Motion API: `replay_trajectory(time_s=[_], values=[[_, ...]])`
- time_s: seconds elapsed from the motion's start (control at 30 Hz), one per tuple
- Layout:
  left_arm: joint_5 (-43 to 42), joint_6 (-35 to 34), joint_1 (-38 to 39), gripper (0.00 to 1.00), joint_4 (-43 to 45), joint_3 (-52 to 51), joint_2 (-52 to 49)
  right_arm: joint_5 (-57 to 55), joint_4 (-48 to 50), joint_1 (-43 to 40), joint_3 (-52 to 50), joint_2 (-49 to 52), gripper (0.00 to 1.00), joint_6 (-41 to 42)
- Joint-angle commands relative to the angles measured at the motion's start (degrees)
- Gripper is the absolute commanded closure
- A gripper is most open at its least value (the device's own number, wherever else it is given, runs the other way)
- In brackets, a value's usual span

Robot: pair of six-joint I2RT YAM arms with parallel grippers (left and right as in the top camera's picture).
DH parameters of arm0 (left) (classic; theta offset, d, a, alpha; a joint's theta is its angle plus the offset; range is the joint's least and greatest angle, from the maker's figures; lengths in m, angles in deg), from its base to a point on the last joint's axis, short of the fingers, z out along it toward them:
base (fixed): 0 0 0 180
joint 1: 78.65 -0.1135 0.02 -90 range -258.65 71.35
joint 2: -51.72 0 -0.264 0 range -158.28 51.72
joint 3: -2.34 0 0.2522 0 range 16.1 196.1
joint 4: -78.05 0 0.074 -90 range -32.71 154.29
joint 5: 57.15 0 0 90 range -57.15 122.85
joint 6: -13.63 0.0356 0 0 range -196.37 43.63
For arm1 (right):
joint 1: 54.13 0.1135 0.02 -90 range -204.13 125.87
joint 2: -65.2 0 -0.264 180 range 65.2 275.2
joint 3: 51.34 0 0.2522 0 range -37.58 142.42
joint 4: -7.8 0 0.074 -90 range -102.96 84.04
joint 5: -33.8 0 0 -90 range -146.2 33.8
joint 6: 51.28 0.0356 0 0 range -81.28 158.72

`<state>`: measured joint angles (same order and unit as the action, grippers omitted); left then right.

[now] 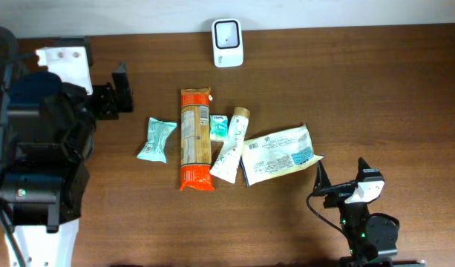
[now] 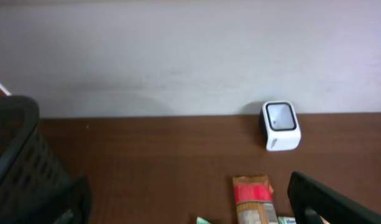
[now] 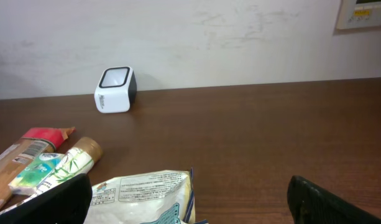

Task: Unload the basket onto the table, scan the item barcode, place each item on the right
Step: 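Grasp the yellow snack bag with the right gripper, hold it over the scanner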

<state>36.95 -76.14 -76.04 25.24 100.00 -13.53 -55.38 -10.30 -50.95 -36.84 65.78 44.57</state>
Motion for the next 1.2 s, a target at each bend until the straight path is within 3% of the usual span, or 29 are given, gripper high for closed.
replay_trajectory(time_s=[0.0,0.13,0.23,0.37,0.47,0.67,0.73,0.83,0.9,1.0,1.1,1.17], values=[[0.4,0.9,-0.3,0.01,-2.0,0.4,-0.2,-0.7,-0.2,-0.2,-0.4,-0.4,0.01,0.2],[0.4,0.9,-0.3,0.01,-8.7,0.4,-0.3,0.1,0.7,-0.2,-0.4,-0.4,0.01,0.2],[0.4,0.9,-0.3,0.01,-11.4,0.4,-0.3,7.0,0.2,-0.2,-0.2,0.0,0.01,0.4],[0.4,0.9,-0.3,0.01,-13.2,0.4,-0.3,10.6,-6.7,-0.3,9.0,7.6,0.01,0.5],[0.4,0.9,-0.3,0.01,-13.4,0.4,-0.3,12.3,-13.8,-0.3,21.7,20.6,0.02,-1.4],[0.4,0.9,-0.3,0.01,-13.4,0.4,-0.3,17.8,-46.8,-0.3,63.3,63.2,0.02,-13.6],[0.4,0.9,-0.3,0.01,-13.4,0.4,-0.3,19.0,-50.0,-0.3,70.6,72.2,0.02,-12.3],[0.4,0.9,-0.3,0.01,-13.4,0.4,-0.3,20.4,-48.2,-0.5,72.0,80.0,0.02,-9.9],[0.4,0.9,-0.3,0.01,-13.4,0.4,-0.3,20.5,-50.4,-5.1,72.0,86.1,0.09,-12.5],[0.4,0.9,-0.3,0.01,-13.4,0.4,-0.3,28.4,-53.4,-12.3,72.0,98.1,0.11,-19.8],[0.4,0.9,-0.3,0.01,-13.4,0.4,-0.3,34.4,-53.1,-11.7,72.0,110.3,0.11,-26.5],[0.4,0.9,-0.3,0.01,-13.4,0.4,-0.3,34.3,-50.8,-9.4,72.0,114.2,0.11,-26.6]])
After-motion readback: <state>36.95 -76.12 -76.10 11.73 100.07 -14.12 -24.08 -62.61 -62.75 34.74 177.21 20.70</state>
